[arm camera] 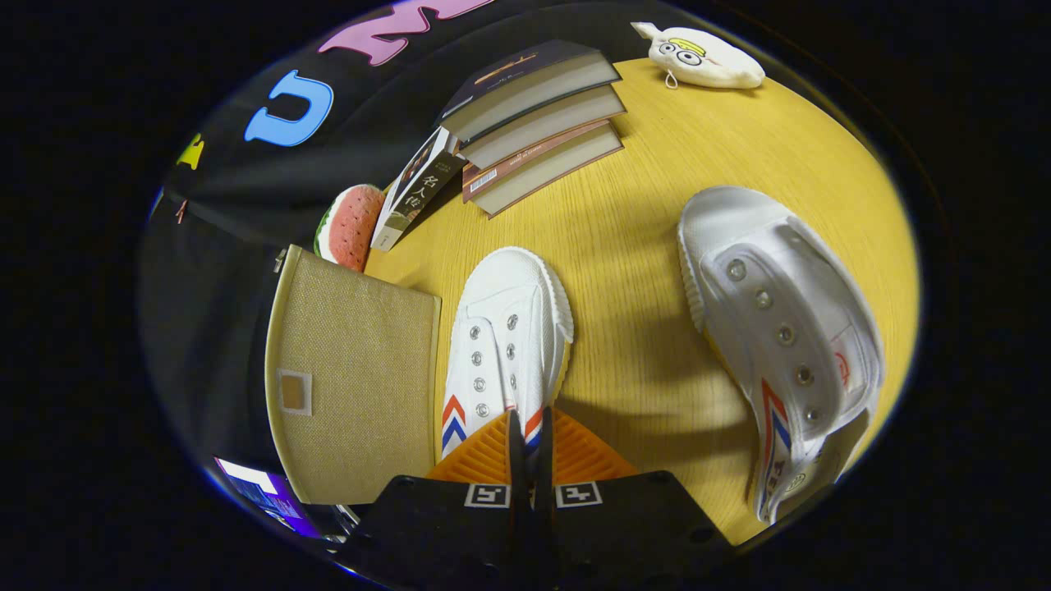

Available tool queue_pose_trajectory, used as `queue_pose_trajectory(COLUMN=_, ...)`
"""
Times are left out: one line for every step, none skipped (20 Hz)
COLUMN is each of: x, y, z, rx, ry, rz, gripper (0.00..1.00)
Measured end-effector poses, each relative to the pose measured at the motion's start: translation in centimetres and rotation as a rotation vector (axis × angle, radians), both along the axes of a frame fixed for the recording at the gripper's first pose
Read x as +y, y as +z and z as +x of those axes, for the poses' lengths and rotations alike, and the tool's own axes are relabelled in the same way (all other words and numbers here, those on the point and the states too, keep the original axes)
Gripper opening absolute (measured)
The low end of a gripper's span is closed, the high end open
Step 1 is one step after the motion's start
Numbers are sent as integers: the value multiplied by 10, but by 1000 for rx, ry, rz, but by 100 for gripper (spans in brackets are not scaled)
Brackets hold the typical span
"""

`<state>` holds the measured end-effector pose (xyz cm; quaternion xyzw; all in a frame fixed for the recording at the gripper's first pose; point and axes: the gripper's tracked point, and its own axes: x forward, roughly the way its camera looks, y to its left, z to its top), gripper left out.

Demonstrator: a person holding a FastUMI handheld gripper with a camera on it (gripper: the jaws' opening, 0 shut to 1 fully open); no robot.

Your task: Open the storage box then place both shoes into the box .Put the left shoe in first, then the right shoe, with the right side of both shoes facing outward in a uniform manner.

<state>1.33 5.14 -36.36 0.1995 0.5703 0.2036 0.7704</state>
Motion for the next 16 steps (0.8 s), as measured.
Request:
queue_pose_trajectory(x=-4, y=8, z=2, rx=-7, ry=-22, rz=-13, gripper=5)
queue_pose_trajectory(x=-6, y=18, z=4, rx=-20, ry=-40, rz=-21, gripper=5)
queue_pose_trajectory(x=-9, y=29, z=5, rx=-32, ry=-58, rz=-28, gripper=5)
queue_pose_trajectory(x=-12, y=40, z=7, rx=-43, ry=-72, rz=-37, gripper=5)
queue_pose_trajectory(x=-14, y=52, z=8, rx=-59, ry=-87, rz=-46, gripper=5)
queue_pose_trajectory(x=-15, y=64, z=9, rx=-74, ry=-102, rz=-53, gripper=5)
queue_pose_trajectory(x=-15, y=76, z=8, rx=-91, ry=-117, rz=-55, gripper=5)
queue_pose_trajectory(x=-13, y=89, z=7, rx=-106, ry=-132, rz=-51, gripper=5)
queue_pose_trajectory(x=-11, y=102, z=6, rx=-118, ry=-152, rz=-45, gripper=5)
queue_pose_trajectory(x=-7, y=114, z=5, rx=-130, ry=-173, rz=-39, gripper=5)
queue_pose_trajectory(x=-3, y=125, z=4, rx=-142, ry=-196, rz=-31, gripper=5)
queue_pose_trajectory(x=3, y=136, z=3, rx=-150, ry=-210, rz=-24, gripper=5)
queue_pose_trajectory(x=11, y=148, z=0, rx=-162, ry=-223, rz=-12, gripper=5)
queue_pose_trajectory(x=20, y=158, z=-2, rx=-172, ry=-229, rz=-1, gripper=5)
queue_pose_trajectory(x=27, y=168, z=-4, rx=-183, ry=-239, rz=10, gripper=5)
queue_pose_trajectory(x=36, y=177, z=-4, rx=-193, ry=-254, rz=21, gripper=5)
